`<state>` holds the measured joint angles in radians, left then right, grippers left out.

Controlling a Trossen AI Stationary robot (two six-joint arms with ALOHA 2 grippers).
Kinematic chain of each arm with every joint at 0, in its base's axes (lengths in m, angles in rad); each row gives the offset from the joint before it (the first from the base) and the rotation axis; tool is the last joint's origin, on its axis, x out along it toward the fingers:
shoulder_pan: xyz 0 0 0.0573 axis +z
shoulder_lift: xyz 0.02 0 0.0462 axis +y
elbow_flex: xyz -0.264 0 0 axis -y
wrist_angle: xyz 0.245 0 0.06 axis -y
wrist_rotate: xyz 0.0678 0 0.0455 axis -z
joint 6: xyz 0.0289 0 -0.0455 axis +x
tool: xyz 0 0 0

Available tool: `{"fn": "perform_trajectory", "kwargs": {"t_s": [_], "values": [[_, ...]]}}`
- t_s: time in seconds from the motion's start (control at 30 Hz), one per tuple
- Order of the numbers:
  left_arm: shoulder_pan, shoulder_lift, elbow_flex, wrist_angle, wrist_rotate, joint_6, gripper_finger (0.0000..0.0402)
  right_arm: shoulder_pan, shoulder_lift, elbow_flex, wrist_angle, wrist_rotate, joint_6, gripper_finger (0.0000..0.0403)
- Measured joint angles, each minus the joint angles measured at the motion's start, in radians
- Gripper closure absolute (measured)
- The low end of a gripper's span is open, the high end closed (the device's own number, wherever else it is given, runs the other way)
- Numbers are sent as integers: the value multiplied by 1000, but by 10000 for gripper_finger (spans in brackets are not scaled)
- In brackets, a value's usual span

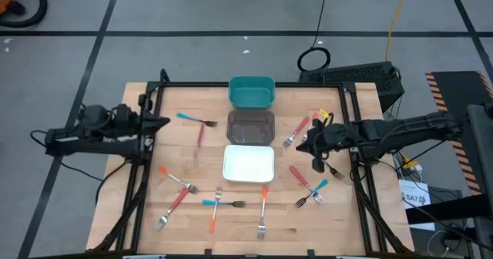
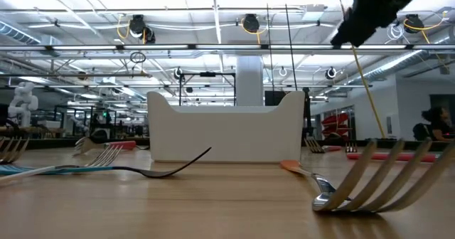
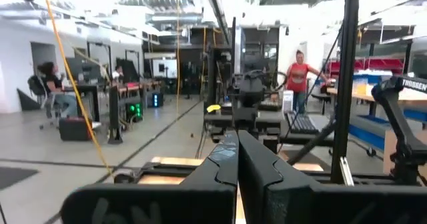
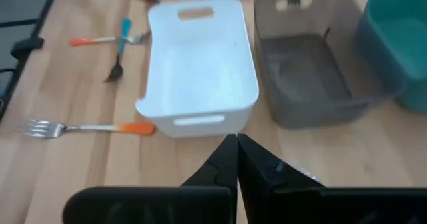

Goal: Sort silverware by color (type)
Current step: Put the bottom right pink fork into the black bin

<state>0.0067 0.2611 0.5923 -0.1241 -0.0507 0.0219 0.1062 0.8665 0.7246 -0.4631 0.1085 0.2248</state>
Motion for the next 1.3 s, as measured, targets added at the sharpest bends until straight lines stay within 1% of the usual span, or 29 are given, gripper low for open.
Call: {"fn": "perform_trajectory", "kwargs": {"t_s": [0.07, 0.17, 0.3, 0.43, 0.53, 0.7, 0.77, 0.9, 1.03, 1.2, 1.3], "values": [[0, 63, 66, -57, -1, -7, 401, 0, 0, -22, 4, 0, 29, 403], [0, 168, 137, -192, -2, -61, 401, 7, 0, -52, 8, 1, 96, 403], [-15, 301, 147, -326, -3, -146, 401, 39, 0, -94, 49, 7, 153, 403], [-51, 438, 124, -342, -3, -178, 401, 88, 17, -107, 56, 91, 208, 403], [-92, 539, 120, -292, -18, -177, 401, 126, 49, -108, 71, 136, 242, 403], [-171, 675, 120, -129, -81, -143, 401, 195, 140, -108, 120, 178, 287, 403], [-204, 714, 120, -69, -110, -134, 401, 215, 176, -108, 114, 178, 301, 403], [-268, 787, 120, -17, -193, -139, 401, 238, 224, -108, 110, 176, 349, 403], [-328, 856, 120, 67, -281, -169, 401, 251, 234, -108, 88, 176, 413, 403], [-383, 918, 120, 191, -298, -202, 401, 280, 234, -108, 39, 175, 463, 392], [-417, 948, 120, 231, -320, -216, 401, 309, 234, -108, 15, 171, 501, 381]]}}
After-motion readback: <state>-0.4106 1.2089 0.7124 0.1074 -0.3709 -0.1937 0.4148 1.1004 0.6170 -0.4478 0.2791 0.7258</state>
